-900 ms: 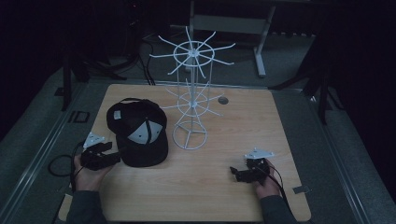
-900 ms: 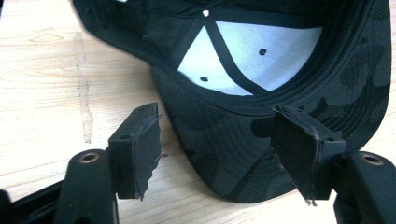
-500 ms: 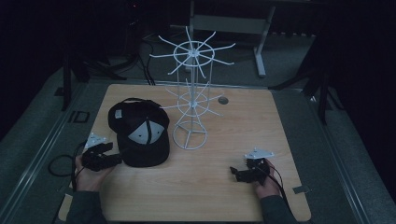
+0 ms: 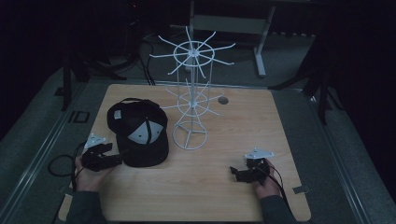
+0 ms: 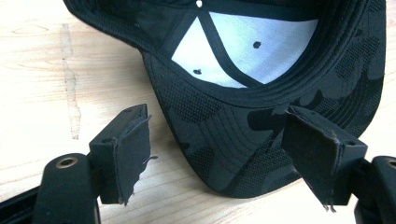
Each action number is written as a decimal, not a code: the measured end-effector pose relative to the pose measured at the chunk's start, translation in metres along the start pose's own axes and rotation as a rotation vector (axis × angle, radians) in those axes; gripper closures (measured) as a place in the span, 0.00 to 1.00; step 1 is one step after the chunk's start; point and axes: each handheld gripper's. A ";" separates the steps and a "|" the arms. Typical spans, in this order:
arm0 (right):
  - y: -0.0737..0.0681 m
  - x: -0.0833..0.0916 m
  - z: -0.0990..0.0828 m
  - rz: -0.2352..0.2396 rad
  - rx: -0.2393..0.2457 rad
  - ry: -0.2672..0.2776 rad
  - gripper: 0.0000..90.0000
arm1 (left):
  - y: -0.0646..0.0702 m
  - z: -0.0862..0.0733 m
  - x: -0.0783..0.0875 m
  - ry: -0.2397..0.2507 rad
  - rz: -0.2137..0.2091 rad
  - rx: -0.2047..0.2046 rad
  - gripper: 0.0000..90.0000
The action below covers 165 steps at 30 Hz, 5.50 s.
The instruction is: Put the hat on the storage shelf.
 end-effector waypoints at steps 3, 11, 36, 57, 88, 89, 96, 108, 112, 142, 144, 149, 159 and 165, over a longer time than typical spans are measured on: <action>0.000 0.000 0.000 0.000 0.000 0.000 0.13 | -0.001 -0.002 -0.003 -0.012 -0.005 -0.002 0.25; 0.000 0.000 0.000 0.000 0.000 0.000 0.13 | -0.002 -0.004 -0.007 -0.025 -0.009 0.005 0.24; 0.000 0.000 0.000 0.000 0.000 0.000 0.13 | -0.003 -0.013 -0.023 -0.067 -0.011 -0.007 0.28; 0.000 0.000 0.000 0.000 0.001 0.000 0.13 | -0.003 -0.014 -0.027 -0.073 -0.085 -0.010 0.42; 0.000 0.000 0.000 0.000 0.000 0.000 0.13 | 0.043 0.001 -0.050 -0.118 -0.304 -0.118 0.72; 0.000 0.000 0.000 0.000 0.000 0.000 0.13 | 0.043 0.002 -0.049 -0.118 -0.316 -0.109 0.73; 0.000 0.000 0.000 0.000 0.000 0.000 0.13 | 0.044 0.006 -0.041 -0.097 -0.344 -0.088 0.81; 0.000 0.000 0.000 0.000 0.000 0.000 0.13 | 0.033 0.007 -0.028 -0.092 -0.276 -0.046 0.88; 0.000 0.000 0.000 0.000 0.000 0.000 0.13 | 0.031 0.007 -0.026 -0.095 -0.265 -0.038 0.92; 0.000 0.000 0.000 0.000 0.000 0.000 0.13 | 0.027 0.013 -0.006 -0.057 -0.133 -0.093 0.96; 0.000 0.000 0.000 0.000 0.000 0.000 0.13 | 0.026 0.014 -0.004 -0.053 -0.127 -0.092 0.96; 0.000 0.000 0.000 0.000 0.000 0.000 0.13 | 0.026 0.015 -0.002 -0.040 -0.102 -0.101 0.96; 0.000 0.000 0.000 0.000 0.000 0.000 0.13 | 0.026 0.017 0.004 -0.015 -0.065 -0.107 0.96; 0.000 0.000 0.000 0.000 0.000 0.000 0.13 | 0.024 0.020 0.009 0.002 -0.044 -0.102 0.96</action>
Point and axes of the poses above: each handheld gripper's, and its own axes: x roughly backward along the jaws, z roughly out of its top, y roughly to its right, and after that the axes turned 8 degrees about z, right-handed
